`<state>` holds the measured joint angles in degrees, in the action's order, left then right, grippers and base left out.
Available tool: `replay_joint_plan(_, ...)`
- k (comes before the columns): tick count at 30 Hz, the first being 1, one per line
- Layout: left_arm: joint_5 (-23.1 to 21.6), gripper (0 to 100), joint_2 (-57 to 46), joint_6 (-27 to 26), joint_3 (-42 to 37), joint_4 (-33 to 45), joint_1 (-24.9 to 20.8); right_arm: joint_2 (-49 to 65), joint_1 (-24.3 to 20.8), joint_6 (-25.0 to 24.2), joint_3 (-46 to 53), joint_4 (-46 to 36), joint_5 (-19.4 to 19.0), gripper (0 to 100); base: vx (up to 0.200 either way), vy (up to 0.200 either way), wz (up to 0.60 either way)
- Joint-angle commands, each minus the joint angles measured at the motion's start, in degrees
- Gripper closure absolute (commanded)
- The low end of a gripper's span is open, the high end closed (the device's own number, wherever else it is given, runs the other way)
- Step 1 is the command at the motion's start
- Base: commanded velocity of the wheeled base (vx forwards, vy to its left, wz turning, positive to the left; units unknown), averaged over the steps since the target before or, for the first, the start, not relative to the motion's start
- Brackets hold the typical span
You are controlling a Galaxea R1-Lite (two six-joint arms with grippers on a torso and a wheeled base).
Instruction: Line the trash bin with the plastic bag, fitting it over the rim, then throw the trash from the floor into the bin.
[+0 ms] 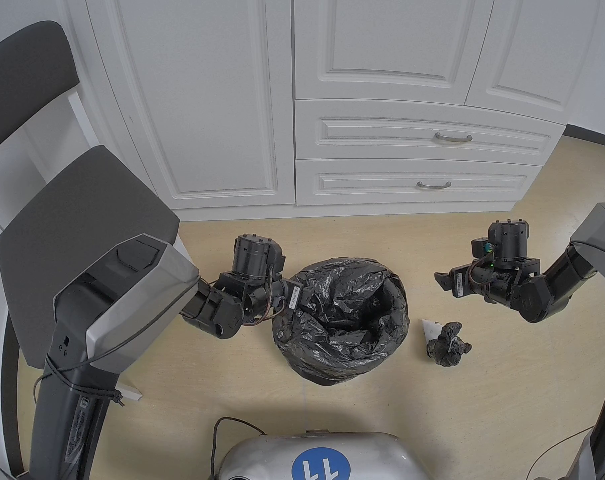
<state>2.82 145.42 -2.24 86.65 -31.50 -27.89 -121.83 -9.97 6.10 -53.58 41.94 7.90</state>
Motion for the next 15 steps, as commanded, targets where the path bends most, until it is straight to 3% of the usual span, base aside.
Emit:
replay_joint_plan(1, 0.3, 0, 4.4, -1.3, 6.2, 2.9, 0.8, -0.6, 0.1, 0.0, -0.4, 0.0, 0.0, 0, 0.000, 0.000, 0.00)
replay_joint_plan(3, 0.6, 0, 5.7, -3.3, 7.6, 2.6, 1.3, -0.5, 0.2, 0.0, -0.6, 0.1, 0.0, 0, 0.000, 0.000, 0.00)
replay_joint_plan(11, 0.4, 0, 4.1, -2.6, 7.3, 0.3, 1.4, -0.4, 0.7, -0.1, -1.0, 0.3, 0.0, 0, 0.000, 0.000, 0.00)
replay_joint_plan(15, 0.3, 0, 1.4, 0.4, 5.5, -2.2, 1.4, -0.5, 0.7, -0.1, -1.0, 0.4, 0.0, 0, 0.000, 0.000, 0.00)
